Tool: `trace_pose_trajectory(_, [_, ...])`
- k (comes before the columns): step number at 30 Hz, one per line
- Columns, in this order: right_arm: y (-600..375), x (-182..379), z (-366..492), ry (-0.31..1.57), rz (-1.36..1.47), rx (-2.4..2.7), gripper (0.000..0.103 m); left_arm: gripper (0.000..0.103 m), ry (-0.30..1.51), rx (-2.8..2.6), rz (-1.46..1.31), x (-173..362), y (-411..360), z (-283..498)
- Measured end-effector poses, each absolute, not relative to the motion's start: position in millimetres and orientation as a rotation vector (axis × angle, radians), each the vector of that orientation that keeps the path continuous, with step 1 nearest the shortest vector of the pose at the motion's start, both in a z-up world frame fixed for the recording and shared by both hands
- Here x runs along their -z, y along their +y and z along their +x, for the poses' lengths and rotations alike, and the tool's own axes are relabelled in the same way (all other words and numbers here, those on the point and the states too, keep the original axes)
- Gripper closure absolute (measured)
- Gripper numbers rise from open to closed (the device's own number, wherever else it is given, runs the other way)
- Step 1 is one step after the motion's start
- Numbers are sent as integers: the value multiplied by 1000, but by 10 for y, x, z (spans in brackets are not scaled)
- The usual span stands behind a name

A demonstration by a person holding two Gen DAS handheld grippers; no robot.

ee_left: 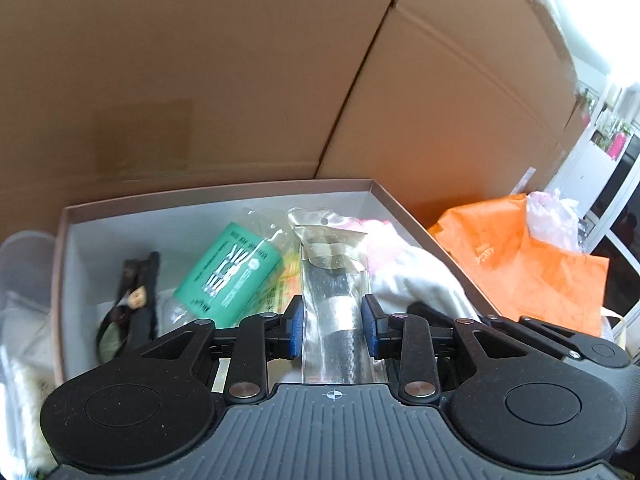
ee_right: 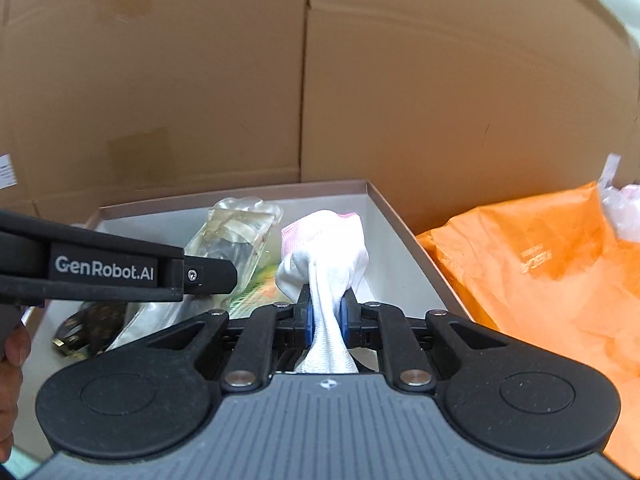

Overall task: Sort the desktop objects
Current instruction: 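Carry the bag with the left tool and glove with the right tool to the white box, then open both tools to drop the bag and glove into the white box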

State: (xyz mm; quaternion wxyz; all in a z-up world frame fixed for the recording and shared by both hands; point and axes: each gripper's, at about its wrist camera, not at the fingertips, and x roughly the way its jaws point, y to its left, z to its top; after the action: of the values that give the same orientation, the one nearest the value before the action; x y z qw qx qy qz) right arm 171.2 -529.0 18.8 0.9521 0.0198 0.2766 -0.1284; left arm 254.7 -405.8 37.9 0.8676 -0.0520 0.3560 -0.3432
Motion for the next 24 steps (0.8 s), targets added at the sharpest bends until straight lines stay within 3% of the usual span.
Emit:
trace_pose_trajectory(7, [-5408,-75,2082,668,22,263,88,74,803,707,-68,-215,-4267,2841])
trace_pose_trajectory(8, [-5423,-74,2104,683,21,257,88,81,827,712,-95,-195,-4267,2892])
trace_pose_trajectory(11, [-5429,-89,2151,697,-17,293,83,76,820,713,-77,-191,-4297,2926])
trace_pose_trajectory(13, [-5467,-85,2176,720,-4,282,80,67,808,718,-58,-198,-4297,2921])
trace_pose_trajectory(14, [-5466,-85,2171,722,-3,273,68,65,807,722,-62,-201,-4288,2920])
trace_pose_trajectory(15, [-5462,-95,2165,719,-6,270,58,56,802,717,-66,-207,-4280,2914])
trace_pose_trajectory(16, [-5447,-105,2149,710,-14,272,40,49,795,716,-72,-219,-4272,2907])
trace_pose_trajectory(17, [-5429,-121,2128,696,-24,271,30,36,784,715,-77,-235,-4257,2889])
trace_pose_trajectory(19, [-5390,-156,2084,670,-45,271,25,26,745,690,-84,-287,-4214,2835])
trace_pose_trajectory(21, [-5364,-179,2042,655,-49,252,14,10,712,689,-99,-337,-4150,2789])
trace_pose_trajectory(24, [-5317,-212,1957,625,-17,193,6,0,679,665,-144,-387,-4052,2714])
